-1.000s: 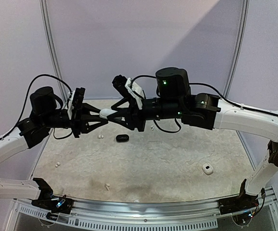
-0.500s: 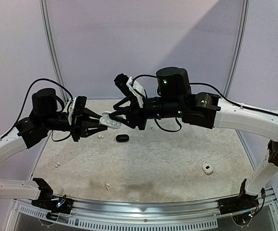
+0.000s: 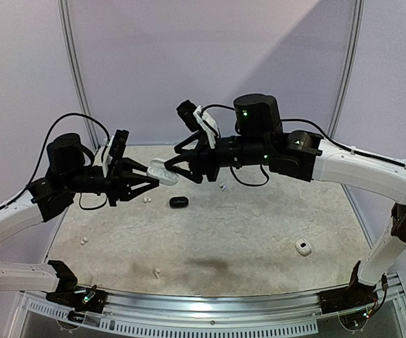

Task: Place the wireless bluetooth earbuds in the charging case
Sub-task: Open the charging case at the center of the board, then pick up the right earbud from the center of the board.

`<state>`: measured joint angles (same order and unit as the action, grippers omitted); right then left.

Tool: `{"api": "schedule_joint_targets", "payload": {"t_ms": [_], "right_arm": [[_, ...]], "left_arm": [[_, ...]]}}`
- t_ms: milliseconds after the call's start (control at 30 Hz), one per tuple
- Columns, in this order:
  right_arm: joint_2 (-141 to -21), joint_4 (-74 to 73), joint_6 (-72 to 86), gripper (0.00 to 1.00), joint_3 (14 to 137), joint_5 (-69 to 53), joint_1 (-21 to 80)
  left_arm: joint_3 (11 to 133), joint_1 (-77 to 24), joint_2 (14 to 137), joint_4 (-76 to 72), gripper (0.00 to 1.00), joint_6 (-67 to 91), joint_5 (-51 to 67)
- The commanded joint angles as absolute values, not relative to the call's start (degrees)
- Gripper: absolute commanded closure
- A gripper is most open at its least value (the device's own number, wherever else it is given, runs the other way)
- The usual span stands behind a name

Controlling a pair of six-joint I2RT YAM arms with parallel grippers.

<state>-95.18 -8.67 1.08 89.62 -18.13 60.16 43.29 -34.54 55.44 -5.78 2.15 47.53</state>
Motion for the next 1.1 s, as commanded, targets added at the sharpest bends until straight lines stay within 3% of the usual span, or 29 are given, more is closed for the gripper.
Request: {"api": "schedule_joint_targets", "payload": {"t_ms": [0, 367, 1067], "right_arm": [[-97.26, -10.3, 1.85, 0.36, 91.73, -20.55, 59.74], [-95.52, -8.49, 8.32, 0.29, 94.11, -15.52, 56.84], [-96.54, -30.73, 20.14, 0.35, 89.32, -1.93, 56.05]], "left_arm": [[42.01, -34.13, 56.27, -8.71, 1.0, 8.97, 46.51], [40.97, -30.51, 57.25, -8.01, 1.0, 14.52, 38.09], [36.19, -21.76, 53.55, -6.69, 1.0, 20.7, 31.39]]}}
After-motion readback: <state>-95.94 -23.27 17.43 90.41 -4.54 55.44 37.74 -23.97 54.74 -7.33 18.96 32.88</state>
